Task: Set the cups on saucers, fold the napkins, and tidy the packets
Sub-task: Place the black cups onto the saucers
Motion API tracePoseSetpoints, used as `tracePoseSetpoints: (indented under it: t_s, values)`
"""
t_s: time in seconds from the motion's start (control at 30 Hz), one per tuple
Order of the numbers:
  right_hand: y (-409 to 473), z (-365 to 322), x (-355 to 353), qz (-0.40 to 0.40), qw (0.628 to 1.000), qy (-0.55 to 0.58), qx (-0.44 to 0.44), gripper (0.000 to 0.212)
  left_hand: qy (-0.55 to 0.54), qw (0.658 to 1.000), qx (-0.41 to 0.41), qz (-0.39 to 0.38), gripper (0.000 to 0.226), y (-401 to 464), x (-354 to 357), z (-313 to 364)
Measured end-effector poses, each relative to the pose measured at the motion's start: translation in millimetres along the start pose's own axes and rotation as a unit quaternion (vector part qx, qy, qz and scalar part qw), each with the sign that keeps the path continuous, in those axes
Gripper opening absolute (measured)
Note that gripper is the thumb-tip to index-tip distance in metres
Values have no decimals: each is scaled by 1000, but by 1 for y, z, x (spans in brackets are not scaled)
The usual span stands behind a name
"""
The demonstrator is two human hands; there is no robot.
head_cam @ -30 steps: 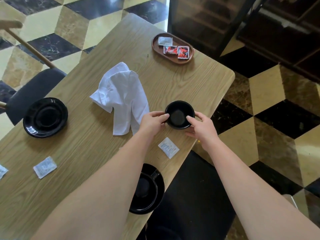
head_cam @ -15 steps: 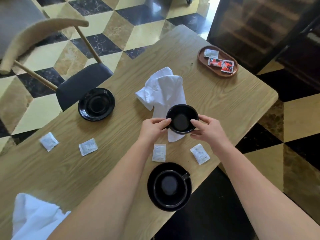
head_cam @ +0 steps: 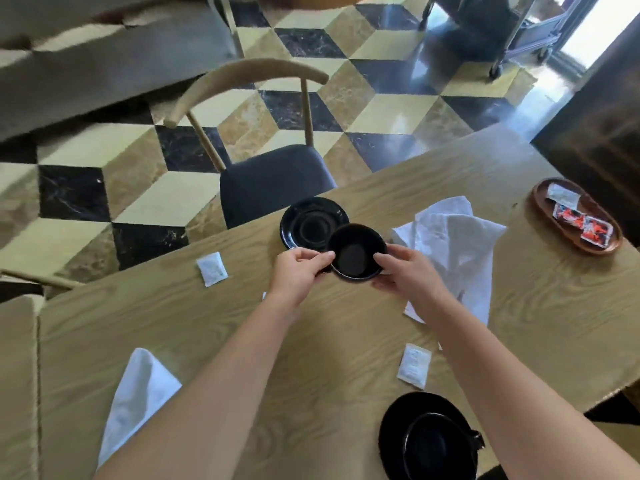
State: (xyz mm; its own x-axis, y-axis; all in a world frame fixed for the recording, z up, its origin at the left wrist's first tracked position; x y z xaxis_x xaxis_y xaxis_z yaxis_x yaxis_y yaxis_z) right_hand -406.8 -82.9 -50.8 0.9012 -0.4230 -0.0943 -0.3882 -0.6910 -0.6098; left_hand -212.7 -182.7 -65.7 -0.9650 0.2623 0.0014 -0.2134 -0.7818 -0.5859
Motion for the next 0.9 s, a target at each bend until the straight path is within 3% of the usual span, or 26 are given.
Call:
tracePoseSetpoints:
  t_s: [0.4,0.9]
  values:
    - [87,-47,70,-15,997,-73,-18,26,17,997,11,74,21,81,-47,25]
    - [121,-47,76,11,989,-144,-34,24,109,990,43,85,35,96,-46,25]
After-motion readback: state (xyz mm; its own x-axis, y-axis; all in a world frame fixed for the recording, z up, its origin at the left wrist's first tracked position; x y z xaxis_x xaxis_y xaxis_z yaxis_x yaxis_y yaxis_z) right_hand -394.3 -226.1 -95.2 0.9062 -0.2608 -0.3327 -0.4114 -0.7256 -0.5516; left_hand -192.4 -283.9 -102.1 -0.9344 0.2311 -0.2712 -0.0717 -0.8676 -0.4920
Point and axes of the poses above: each hand's wrist, its own y-axis towards the middle knuckle, its own x-axis out of the palm, z = x × y, the point moved 8 cm from there along y, towards the middle knuckle, and after that the axes turned 4 degrees about -y, right-handed, at the moved point
